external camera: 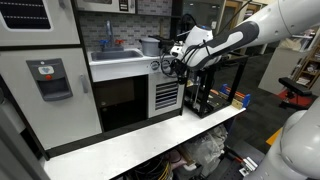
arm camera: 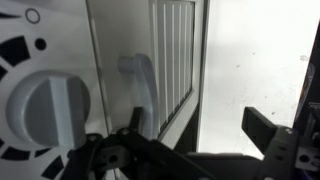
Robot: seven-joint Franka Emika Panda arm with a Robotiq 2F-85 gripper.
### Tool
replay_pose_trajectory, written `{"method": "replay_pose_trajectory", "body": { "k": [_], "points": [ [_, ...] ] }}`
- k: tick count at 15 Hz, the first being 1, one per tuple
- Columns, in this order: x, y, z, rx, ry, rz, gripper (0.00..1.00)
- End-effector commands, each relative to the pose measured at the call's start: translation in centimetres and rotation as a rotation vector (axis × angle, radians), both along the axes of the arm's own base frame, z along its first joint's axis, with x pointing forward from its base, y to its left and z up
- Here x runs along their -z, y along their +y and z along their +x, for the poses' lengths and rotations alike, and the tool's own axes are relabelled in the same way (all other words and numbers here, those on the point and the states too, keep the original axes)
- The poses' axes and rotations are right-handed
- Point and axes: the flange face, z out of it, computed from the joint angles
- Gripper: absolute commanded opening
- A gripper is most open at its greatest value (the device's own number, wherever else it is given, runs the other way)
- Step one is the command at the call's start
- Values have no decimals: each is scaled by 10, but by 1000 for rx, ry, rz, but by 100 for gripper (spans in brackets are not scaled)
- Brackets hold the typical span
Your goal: Open the kitchen cabinet, take the lid off the silver pot and put it in the kitchen cabinet
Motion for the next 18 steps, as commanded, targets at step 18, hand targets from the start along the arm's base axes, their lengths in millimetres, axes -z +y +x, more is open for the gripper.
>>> {"method": "replay_pose_trajectory", "body": {
  "k": [18],
  "points": [
    [0, -28, -34, 55, 158, 47, 100]
  ]
}}
